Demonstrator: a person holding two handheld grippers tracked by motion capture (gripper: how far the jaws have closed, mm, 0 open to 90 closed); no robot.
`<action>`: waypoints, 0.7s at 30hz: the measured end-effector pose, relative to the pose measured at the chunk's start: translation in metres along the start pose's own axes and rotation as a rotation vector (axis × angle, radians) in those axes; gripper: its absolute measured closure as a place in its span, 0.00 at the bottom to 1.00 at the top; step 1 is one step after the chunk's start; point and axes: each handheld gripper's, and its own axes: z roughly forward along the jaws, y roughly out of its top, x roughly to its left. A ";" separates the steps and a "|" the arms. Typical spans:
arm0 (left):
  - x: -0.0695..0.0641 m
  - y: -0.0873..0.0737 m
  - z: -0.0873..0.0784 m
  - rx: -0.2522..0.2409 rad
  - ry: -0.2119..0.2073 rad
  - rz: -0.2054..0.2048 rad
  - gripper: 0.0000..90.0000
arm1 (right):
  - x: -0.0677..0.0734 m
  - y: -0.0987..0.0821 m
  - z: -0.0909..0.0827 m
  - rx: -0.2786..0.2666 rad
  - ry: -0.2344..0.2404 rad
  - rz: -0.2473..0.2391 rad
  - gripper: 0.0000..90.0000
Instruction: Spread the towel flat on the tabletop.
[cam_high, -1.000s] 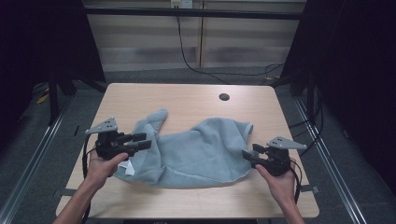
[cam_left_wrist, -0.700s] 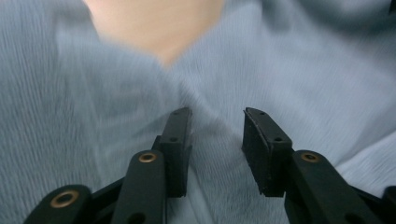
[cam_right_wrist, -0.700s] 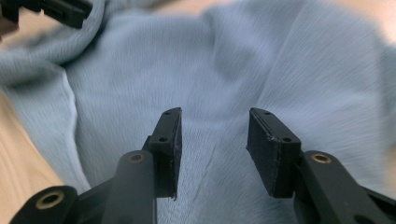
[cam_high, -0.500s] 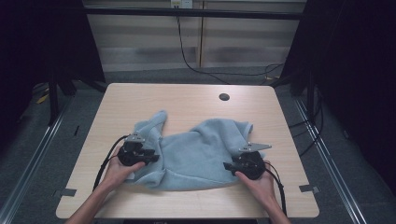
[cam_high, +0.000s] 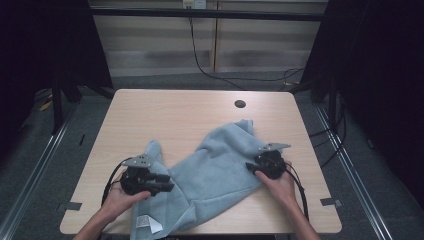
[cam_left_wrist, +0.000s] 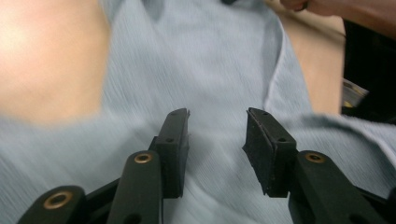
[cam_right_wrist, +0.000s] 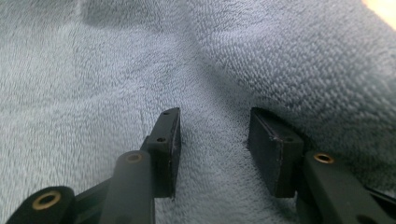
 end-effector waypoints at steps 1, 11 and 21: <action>0.004 0.003 0.001 -0.015 0.007 -0.008 0.66 | -0.001 0.006 0.007 -0.006 0.006 -0.004 0.60; 0.050 0.004 0.034 0.088 0.119 -0.082 0.61 | 0.008 0.053 0.051 -0.044 0.137 -0.008 0.52; 0.038 -0.008 0.035 0.076 0.295 -0.114 0.93 | 0.113 0.023 -0.004 -0.053 0.426 -0.166 0.49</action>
